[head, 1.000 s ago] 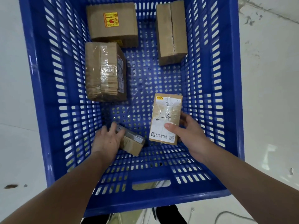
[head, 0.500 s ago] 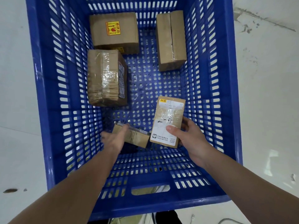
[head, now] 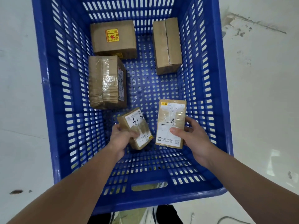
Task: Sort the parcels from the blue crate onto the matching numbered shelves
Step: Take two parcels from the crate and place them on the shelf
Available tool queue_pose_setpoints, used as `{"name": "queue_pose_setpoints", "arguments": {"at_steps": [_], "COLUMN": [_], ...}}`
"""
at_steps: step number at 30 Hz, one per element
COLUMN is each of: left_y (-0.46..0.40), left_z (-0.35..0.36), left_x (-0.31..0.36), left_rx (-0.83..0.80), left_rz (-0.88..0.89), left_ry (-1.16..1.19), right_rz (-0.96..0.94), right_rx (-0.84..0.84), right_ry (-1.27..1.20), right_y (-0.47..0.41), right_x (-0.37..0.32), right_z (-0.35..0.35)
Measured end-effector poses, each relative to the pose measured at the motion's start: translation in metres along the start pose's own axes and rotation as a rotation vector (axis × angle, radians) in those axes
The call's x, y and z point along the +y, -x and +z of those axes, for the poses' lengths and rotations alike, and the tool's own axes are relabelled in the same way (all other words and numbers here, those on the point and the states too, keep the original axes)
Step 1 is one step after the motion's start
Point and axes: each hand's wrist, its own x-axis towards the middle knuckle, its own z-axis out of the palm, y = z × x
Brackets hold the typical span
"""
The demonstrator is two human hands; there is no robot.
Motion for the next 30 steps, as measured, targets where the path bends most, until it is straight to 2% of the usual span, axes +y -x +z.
{"name": "queue_pose_setpoints", "arguments": {"at_steps": [5,13,16,19,25,30], "left_y": [0.061,0.186,0.230,0.265,0.312,0.322], "left_z": [-0.029,-0.063,-0.063,-0.068,-0.096,-0.122], "left_x": [0.058,0.167,0.200,0.223,0.257,0.271], "left_rx": [-0.242,-0.504,-0.376,-0.288,-0.343,-0.328], "left_rz": [0.121,0.195,0.271,0.384,0.467,0.557], "left_ry": [0.060,0.056,-0.084,-0.328,-0.623,-0.626], "right_rz": [-0.065,-0.233,-0.293,-0.334,-0.388,-0.423], "right_rx": [-0.057,-0.154,-0.138,-0.102,-0.095,-0.109], "right_ry": [0.037,-0.018,-0.065,-0.127,-0.174,-0.190], "right_y": [0.039,0.132,0.161,0.190,0.236,0.256], "right_x": [-0.038,-0.136,-0.167,-0.191,-0.211,-0.212], "right_z": [-0.005,-0.011,-0.007,0.000,0.012,0.019]}}
